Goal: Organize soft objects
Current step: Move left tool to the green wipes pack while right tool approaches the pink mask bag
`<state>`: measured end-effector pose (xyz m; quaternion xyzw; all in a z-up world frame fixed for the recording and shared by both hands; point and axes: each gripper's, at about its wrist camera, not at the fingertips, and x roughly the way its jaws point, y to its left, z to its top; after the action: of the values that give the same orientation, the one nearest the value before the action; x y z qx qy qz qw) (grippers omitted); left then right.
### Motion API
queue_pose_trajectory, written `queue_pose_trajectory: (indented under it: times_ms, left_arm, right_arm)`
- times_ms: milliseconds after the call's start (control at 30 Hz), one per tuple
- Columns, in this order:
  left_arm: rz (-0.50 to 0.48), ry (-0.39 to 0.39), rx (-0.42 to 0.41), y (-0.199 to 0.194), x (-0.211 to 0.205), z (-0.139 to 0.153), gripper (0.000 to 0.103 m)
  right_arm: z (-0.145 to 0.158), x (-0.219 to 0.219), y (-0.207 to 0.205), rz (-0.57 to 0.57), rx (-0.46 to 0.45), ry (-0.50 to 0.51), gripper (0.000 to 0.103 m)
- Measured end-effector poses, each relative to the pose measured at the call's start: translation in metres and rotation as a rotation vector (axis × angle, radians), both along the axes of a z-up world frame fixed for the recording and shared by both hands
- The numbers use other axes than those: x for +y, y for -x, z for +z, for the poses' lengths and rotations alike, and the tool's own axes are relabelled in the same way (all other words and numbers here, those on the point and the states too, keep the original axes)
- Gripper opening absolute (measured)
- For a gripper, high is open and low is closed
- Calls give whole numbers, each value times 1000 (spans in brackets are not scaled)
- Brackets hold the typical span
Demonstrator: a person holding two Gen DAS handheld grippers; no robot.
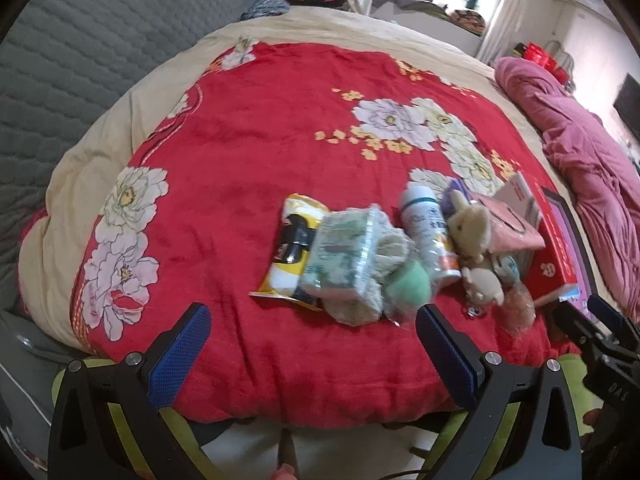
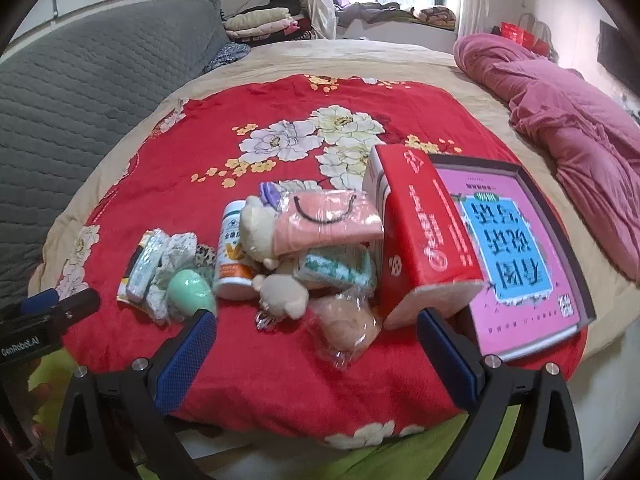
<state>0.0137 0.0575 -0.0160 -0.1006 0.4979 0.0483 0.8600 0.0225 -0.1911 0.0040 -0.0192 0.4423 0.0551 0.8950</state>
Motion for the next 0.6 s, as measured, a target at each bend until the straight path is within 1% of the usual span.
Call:
queue_pose_trajectory:
  times_ms: [33,67,167,300,433,533,600]
  left_arm:
    - [4,9,-4,-3,5,-2,102]
    - [6,17,16,-6,7,-4,102]
    - [6,32,32,-18,12,-12,102]
    - [-42,35,52,-33,5,-25,102]
    - [-107,54,12,-46,-8,-26,102]
    - [-130,31,-7,-55,-11,-26,102]
    - [-142,20,4,-61,-10,-29,102]
  right_arm:
    - [1,0,-3,2,-2,5,101]
    - [2,0,-6,5,-8,13,101]
    - [1,-1,-13,7,-6,20,101]
    - [-1,-2,-20,3,3,24,101]
    - [-4,-3,-24,-2,12,29,101]
    - [-6,-5,-28,-8,20,29,101]
    - [-6,-7,-30,-10,23,28,101]
